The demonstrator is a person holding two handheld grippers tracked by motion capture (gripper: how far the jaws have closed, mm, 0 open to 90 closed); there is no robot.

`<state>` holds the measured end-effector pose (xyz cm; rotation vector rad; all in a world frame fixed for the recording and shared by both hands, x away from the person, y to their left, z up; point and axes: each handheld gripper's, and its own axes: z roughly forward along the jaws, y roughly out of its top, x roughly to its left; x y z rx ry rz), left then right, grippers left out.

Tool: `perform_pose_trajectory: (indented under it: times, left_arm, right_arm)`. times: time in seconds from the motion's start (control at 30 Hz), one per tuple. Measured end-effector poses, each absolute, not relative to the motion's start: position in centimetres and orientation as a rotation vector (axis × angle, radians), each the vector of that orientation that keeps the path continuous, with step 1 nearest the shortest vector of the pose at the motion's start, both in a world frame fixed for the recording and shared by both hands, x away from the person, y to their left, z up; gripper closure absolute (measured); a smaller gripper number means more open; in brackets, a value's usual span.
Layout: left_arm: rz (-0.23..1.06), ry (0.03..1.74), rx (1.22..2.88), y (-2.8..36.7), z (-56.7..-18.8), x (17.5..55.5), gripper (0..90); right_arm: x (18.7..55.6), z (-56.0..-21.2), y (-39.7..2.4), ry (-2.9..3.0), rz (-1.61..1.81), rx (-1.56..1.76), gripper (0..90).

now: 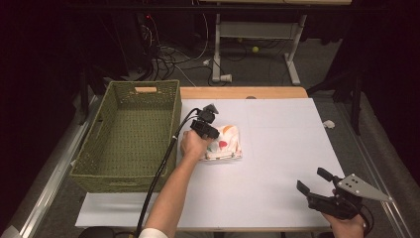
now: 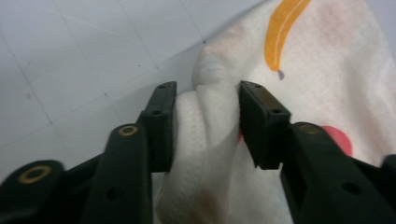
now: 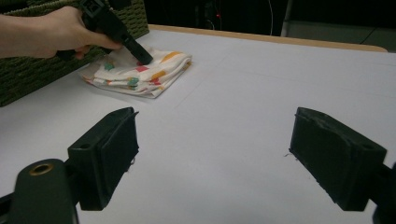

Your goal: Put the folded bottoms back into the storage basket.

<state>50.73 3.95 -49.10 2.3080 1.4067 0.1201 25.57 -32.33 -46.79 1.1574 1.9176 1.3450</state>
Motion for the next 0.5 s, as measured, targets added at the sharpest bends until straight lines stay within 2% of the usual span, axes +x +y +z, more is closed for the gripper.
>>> perform_pose_trajectory:
  times: [0.17,0.5]
  left_arm:
    - [0.098,1.423,2.302,3.6,-48.9,50.6,71.2]
    - [0.080,1.355,2.314,3.1,-46.7,50.0,74.0]
  right_arm:
    - [25.5,-46.8,-32.4,1.909,1.342,1.159,16.0]
    - [25.3,-46.7,-32.6,1.893,1.347,1.155,16.3]
